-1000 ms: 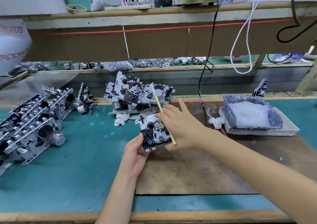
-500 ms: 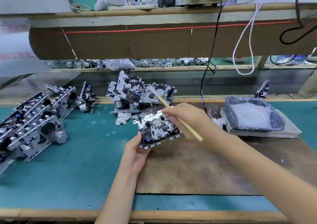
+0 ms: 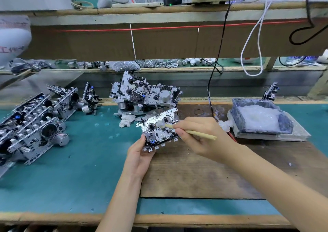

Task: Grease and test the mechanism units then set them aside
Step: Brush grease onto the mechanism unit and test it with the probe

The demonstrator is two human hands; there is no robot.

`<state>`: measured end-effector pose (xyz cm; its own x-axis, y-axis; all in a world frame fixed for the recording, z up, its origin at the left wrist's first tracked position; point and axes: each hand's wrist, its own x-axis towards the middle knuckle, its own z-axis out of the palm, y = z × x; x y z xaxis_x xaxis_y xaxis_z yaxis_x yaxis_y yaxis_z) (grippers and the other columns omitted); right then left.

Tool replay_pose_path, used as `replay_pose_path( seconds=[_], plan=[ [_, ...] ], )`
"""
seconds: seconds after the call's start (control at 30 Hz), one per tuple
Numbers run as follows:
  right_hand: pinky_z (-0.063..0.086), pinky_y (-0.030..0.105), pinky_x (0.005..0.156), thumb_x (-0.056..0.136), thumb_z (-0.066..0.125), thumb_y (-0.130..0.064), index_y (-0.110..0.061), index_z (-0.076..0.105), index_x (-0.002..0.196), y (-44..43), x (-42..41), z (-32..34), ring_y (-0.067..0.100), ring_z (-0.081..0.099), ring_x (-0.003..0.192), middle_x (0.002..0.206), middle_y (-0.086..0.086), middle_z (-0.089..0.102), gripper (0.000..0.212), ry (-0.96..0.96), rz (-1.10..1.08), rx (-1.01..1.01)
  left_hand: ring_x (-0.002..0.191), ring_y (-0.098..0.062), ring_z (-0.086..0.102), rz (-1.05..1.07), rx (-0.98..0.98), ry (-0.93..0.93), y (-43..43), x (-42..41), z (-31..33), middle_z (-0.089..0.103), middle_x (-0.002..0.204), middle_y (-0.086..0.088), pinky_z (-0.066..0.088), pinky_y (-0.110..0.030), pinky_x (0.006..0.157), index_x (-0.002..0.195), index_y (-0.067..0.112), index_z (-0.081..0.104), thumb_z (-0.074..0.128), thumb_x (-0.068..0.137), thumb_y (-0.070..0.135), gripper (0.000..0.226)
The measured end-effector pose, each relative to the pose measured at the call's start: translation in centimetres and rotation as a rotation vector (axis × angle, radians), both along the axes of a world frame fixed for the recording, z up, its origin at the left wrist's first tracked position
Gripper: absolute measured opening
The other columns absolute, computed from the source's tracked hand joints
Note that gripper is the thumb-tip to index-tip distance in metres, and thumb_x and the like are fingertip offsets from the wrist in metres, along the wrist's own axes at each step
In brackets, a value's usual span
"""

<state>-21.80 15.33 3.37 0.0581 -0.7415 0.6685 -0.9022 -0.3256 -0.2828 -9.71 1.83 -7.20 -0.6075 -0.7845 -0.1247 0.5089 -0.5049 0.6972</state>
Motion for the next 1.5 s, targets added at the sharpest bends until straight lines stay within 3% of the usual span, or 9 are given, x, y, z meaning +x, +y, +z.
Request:
replay_pose_path(
  seconds=[0.2,0.37,0.5,0.6,0.93,1.13,1.3,1.5],
  plan=[
    [0.042,0.018,0.057,0.083,0.059,-0.004,0.003,0.07,0.085,-0.18,-0.08,0.0,0.013,0.054,0.059,0.068,0.006,0.063,0.013,0.037,0.003,0.033,0.069,-0.009,0.068,0.009,-0.004,-0.001,-0.07,-0.05,-0.07,0.073,0.079,-0.001,0.045,-0.029,0.074,0.068,0.014,0.078,0.04,0.097,0.014,0.048],
    [0.038,0.016,0.062,0.087,0.053,-0.009,0.005,0.067,0.091,-0.08,0.07,0.27,0.015,0.054,0.064,0.072,0.008,0.063,0.02,0.076,-0.003,0.022,0.07,-0.009,0.068,0.013,0.009,-0.004,-0.1,-0.05,-0.22,0.074,0.079,0.0,0.051,-0.026,0.066,0.066,0.015,0.078,0.04,0.097,0.015,0.049],
    [0.042,0.023,0.057,0.085,0.047,-0.011,0.005,0.066,0.086,0.28,0.4,0.37,0.016,0.052,0.061,0.07,0.008,0.061,0.026,0.073,0.022,0.036,0.071,-0.011,0.069,0.01,0.009,-0.002,-0.12,-0.03,-0.24,0.074,0.079,-0.002,0.047,-0.033,0.077,0.066,0.013,0.078,0.04,0.098,0.015,0.05],
    [0.045,0.03,0.055,0.085,0.046,-0.011,0.006,0.067,0.084,0.35,0.58,0.4,0.022,0.056,0.058,0.069,0.009,0.061,0.027,0.087,0.029,0.054,0.073,-0.012,0.069,0.008,0.0,-0.004,-0.15,0.05,-0.29,0.074,0.08,-0.003,0.046,-0.035,0.079,0.066,0.012,0.078,0.04,0.098,0.015,0.049],
    [0.046,0.034,0.06,0.083,0.047,-0.009,0.007,0.064,0.088,0.24,0.37,0.73,0.028,0.057,0.065,0.075,0.015,0.061,0.024,0.122,0.027,0.098,0.072,-0.012,0.069,0.002,-0.005,0.0,-0.04,0.05,-0.22,0.074,0.081,-0.003,0.046,-0.035,0.08,0.067,0.012,0.078,0.04,0.097,0.016,0.048],
    [0.045,0.033,0.058,0.081,0.047,-0.009,0.006,0.064,0.086,0.19,0.32,0.43,0.029,0.056,0.063,0.074,0.014,0.06,0.023,0.177,0.017,0.148,0.076,-0.013,0.068,0.007,-0.006,-0.005,-0.01,0.11,-0.21,0.074,0.08,-0.002,0.048,-0.03,0.072,0.066,0.012,0.078,0.04,0.097,0.015,0.048],
    [0.044,0.03,0.06,0.081,0.046,-0.009,0.005,0.065,0.086,0.28,0.32,0.47,0.027,0.056,0.064,0.074,0.014,0.06,0.024,0.177,0.014,0.166,0.084,-0.018,0.062,0.01,0.008,-0.015,-0.07,0.07,-0.19,0.072,0.084,-0.005,0.046,-0.033,0.078,0.07,0.01,0.077,0.043,0.095,0.015,0.043],
    [0.05,0.038,0.057,0.08,0.053,-0.002,0.006,0.066,0.085,0.22,0.28,0.47,0.032,0.058,0.064,0.076,0.017,0.061,0.017,0.173,0.005,0.137,0.074,-0.01,0.069,-0.001,-0.011,-0.007,-0.04,-0.06,-0.17,0.074,0.083,-0.002,0.056,-0.023,0.061,0.07,0.012,0.078,0.04,0.097,0.016,0.047]
  ],
)
